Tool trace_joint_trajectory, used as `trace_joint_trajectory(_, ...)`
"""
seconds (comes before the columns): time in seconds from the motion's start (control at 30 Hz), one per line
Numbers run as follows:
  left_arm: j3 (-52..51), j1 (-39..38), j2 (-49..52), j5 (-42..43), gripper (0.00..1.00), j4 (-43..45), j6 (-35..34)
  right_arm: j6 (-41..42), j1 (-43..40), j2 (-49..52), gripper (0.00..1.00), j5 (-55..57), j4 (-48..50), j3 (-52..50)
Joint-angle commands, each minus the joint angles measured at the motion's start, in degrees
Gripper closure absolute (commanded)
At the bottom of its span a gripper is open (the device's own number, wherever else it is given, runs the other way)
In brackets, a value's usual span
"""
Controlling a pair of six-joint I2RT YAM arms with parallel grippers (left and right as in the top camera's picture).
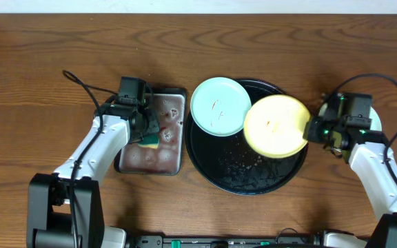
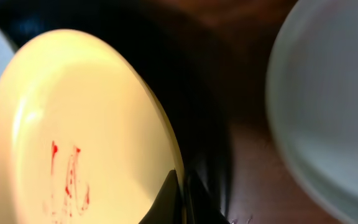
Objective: Clean dirty plates on tray and stack at the side
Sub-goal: 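Grasp the yellow plate rim with the right gripper and tilt it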
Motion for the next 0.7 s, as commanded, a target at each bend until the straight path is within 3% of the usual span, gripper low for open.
trace_joint_trajectory(0.0, -0.5, -0.8, 2.4, 1.2, 0.92, 1.4, 7.1, -0.9, 2.0, 0.7, 0.99, -0.7, -0.9, 0.2)
trace_joint_trajectory(0.4, -0.5, -1.4, 13.4, 3.1, 0.93, 2.9, 8.9, -1.3, 4.5, 1.4, 0.99, -0.7, -1.9, -0.4)
trace_joint_trajectory(0.67, 0.0, -1.4, 1.0, 4.7, 0.93, 0.7, 7.8, -2.9, 4.6, 1.4, 0.99, -0.7, -3.6, -0.4)
